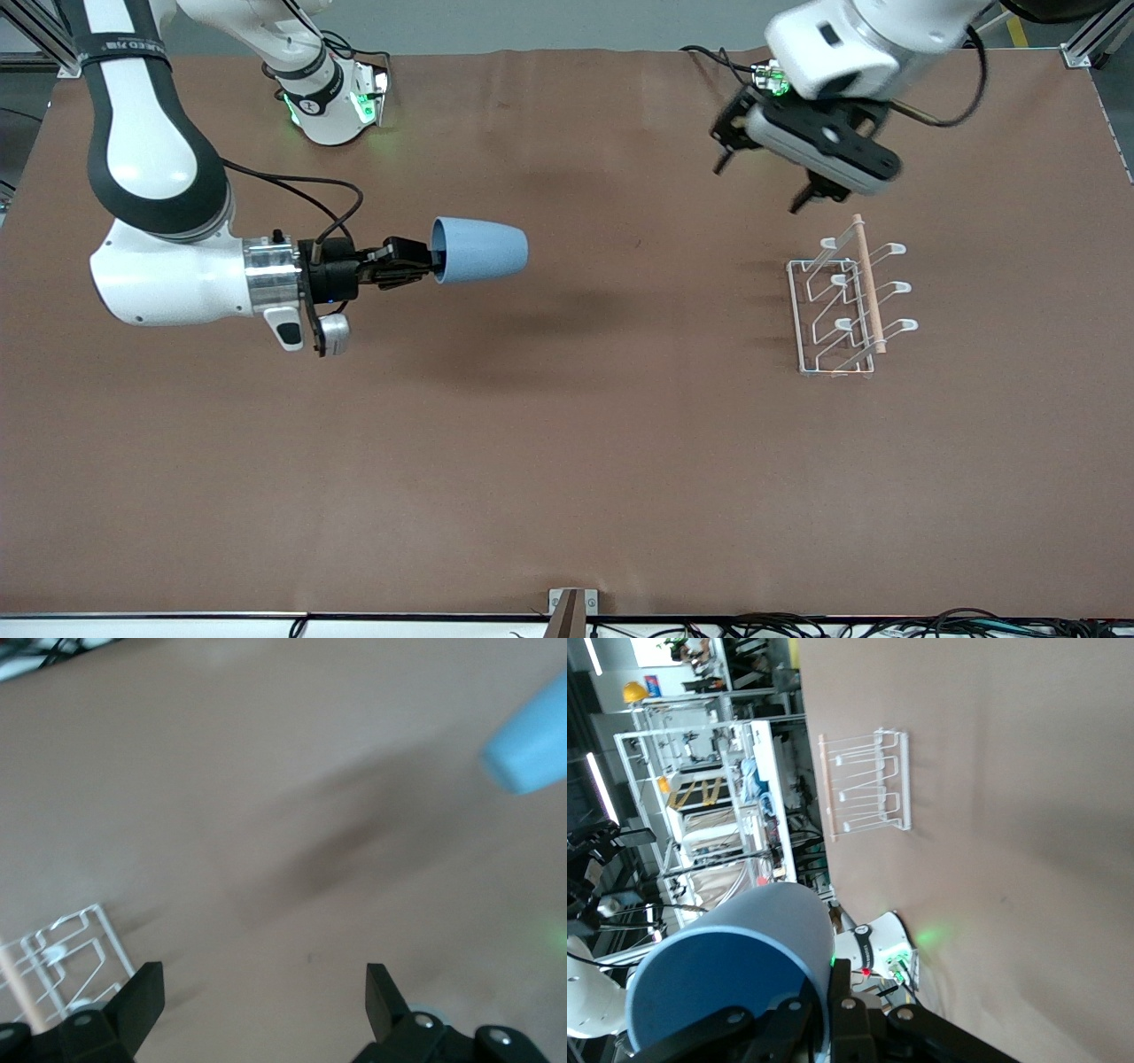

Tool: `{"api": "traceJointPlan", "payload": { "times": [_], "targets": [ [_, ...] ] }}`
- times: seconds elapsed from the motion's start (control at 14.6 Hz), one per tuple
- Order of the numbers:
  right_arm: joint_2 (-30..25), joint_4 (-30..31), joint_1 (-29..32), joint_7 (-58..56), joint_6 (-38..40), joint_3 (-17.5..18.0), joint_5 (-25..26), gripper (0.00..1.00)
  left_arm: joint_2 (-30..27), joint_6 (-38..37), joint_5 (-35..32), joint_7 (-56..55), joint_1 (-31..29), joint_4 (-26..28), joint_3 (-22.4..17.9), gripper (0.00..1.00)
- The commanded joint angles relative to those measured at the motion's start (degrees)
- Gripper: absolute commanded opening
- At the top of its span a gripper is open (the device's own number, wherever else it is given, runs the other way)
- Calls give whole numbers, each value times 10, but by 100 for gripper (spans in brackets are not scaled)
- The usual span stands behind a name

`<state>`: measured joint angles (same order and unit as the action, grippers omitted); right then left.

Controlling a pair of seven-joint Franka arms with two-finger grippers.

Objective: Hang cup on cup holder
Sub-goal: 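Lift the blue cup with the right gripper while the left gripper approaches, then grasp the cup base with the left gripper beside the right gripper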

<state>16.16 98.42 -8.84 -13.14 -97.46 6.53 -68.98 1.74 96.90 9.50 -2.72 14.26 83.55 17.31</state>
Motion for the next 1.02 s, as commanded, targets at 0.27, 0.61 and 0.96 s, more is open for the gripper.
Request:
{"api": "traceJointPlan", "payload": {
  "times": [0.27,0.61,0.96],
  "targets": [
    [-2,5,-37,-14,-5,-3,-53,1,43,99,6,66,72,-20,39,100],
    [1,5,-41,-14,-12,-3,-54,1,72,104,6,183,84,-23,40,100],
    [1,6,-42,-14,-11,-4,-53,2,113,177,3,230,96,-40,39,100]
  ]
}}
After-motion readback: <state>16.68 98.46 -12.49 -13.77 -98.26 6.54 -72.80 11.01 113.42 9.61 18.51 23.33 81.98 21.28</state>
